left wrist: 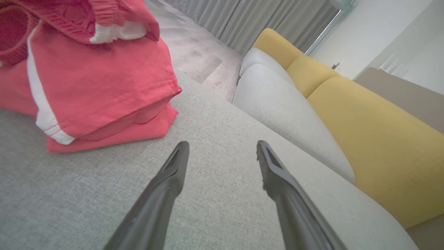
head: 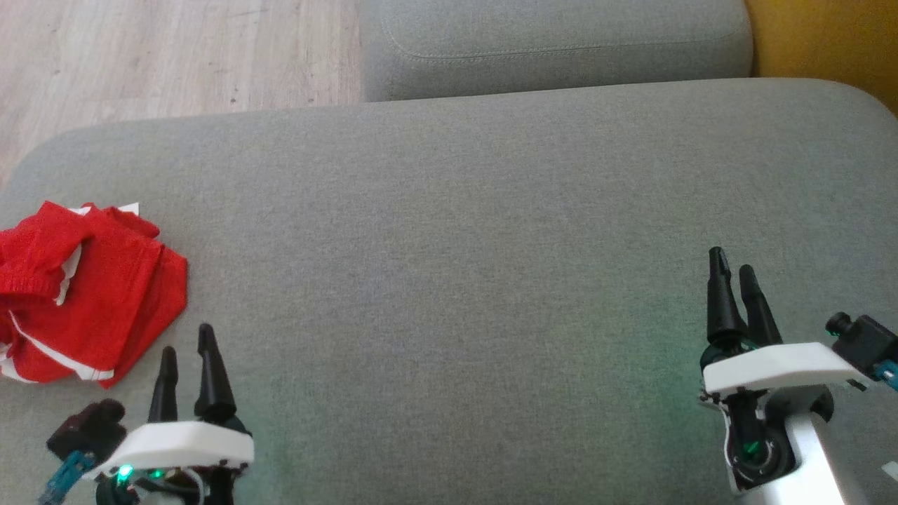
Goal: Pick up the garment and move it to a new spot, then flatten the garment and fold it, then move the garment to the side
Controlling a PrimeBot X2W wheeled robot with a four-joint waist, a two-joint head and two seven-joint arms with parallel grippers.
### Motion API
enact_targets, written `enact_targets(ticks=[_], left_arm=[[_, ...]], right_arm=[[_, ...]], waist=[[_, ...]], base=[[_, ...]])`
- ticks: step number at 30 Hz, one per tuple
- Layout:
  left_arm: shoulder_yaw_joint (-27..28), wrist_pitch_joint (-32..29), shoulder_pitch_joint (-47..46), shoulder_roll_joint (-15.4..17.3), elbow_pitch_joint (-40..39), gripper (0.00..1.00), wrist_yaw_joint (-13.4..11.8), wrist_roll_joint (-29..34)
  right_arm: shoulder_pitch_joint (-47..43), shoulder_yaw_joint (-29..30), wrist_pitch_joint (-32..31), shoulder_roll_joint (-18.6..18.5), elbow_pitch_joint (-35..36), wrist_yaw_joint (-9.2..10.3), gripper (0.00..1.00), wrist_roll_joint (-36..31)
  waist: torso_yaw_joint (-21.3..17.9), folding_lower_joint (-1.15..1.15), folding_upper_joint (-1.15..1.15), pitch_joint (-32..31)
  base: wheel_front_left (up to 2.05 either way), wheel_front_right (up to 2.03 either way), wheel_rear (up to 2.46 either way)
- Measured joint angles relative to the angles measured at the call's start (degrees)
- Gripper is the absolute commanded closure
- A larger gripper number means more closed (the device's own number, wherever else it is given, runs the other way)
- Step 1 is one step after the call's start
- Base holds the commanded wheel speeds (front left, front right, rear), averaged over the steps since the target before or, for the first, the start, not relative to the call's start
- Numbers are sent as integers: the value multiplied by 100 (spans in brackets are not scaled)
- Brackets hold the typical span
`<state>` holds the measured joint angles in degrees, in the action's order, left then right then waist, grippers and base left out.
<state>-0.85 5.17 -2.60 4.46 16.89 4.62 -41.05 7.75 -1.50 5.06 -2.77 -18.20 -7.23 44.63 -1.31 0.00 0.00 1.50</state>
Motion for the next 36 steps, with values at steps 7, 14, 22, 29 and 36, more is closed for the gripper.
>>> enact_targets(ticks=[7,14,22,29,36], left_arm=[[-120,98,-1,47,146,0,-90,504],[-254,224,0,90,212,0,-194,1002],[-323,352,1,116,224,0,-278,1528],[-416,457,10,135,229,0,-365,2022],[-445,592,20,143,229,0,-427,2462]], right_arm=[[0,-47,108,-4,-134,0,0,-563],[-1,-86,229,-4,-254,0,0,-1105],[-1,-109,353,-1,-308,0,0,-1722],[0,-88,463,3,-411,0,0,-2257],[0,-42,603,8,-498,0,0,-2785]], waist=[[-8,0,0,-9],[-26,0,0,-25],[-58,0,0,-35],[-73,0,0,-58],[-100,0,0,-87]], base=[[0,0,0],[0,0,0],[0,0,0],[0,0,0],[0,0,0]])
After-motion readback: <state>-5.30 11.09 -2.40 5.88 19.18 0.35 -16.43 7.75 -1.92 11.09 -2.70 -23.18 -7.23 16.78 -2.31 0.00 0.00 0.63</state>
